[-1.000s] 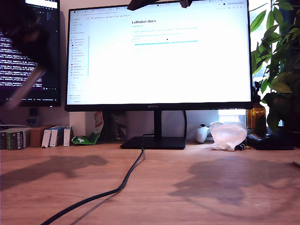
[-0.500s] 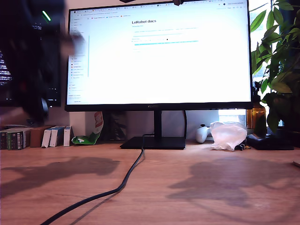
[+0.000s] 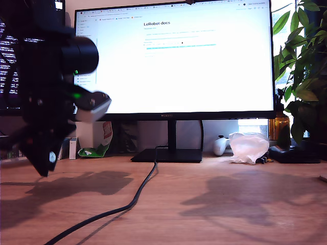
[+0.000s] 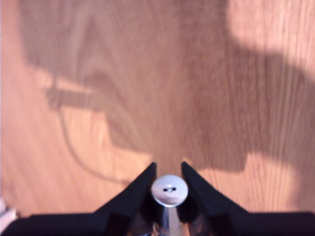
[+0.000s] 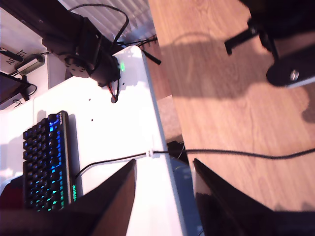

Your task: Pick the metallic laser pointer with your right arm, pass it to your left arm, then place it down to the left side of the table

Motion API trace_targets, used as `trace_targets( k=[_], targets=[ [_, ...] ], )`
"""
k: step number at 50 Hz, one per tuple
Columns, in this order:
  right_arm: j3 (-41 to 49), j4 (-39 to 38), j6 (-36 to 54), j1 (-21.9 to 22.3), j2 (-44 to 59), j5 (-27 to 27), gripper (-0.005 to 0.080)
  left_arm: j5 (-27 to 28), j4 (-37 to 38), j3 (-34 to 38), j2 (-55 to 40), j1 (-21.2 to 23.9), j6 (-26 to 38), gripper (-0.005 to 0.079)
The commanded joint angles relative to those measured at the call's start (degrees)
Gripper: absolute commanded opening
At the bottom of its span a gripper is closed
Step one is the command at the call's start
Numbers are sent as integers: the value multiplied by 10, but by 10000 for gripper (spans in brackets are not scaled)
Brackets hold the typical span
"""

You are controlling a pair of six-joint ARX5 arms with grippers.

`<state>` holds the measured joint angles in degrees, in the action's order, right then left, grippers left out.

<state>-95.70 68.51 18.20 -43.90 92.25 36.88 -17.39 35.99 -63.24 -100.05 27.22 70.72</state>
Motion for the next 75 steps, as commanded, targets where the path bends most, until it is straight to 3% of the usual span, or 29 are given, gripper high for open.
trace_targets(
  k=[1, 22, 37, 48, 55, 69, 75],
  targets=[
    [-8, -6, 5, 0, -7, 3, 325, 7, -1, 9, -11, -1, 3, -24],
    [-8, -14, 5, 1, -7, 3, 325, 44, 35, 10, -16, -1, 18, -24],
    [-8, -15, 5, 0, -7, 3, 325, 110, 60, 10, -16, -1, 17, -15],
    [-8, -15, 5, 1, -7, 2, 325, 110, 60, 10, -16, -1, 17, 152],
    [-8, -14, 5, 0, -7, 3, 325, 109, 60, 9, -16, -1, 17, 202],
    [-8, -14, 8, 1, -7, 2, 324, 70, 61, 9, -11, -1, 17, 202],
    [-8, -15, 14, 5, -7, 0, 306, 49, 58, 1, 6, 0, -22, 173]
  ],
)
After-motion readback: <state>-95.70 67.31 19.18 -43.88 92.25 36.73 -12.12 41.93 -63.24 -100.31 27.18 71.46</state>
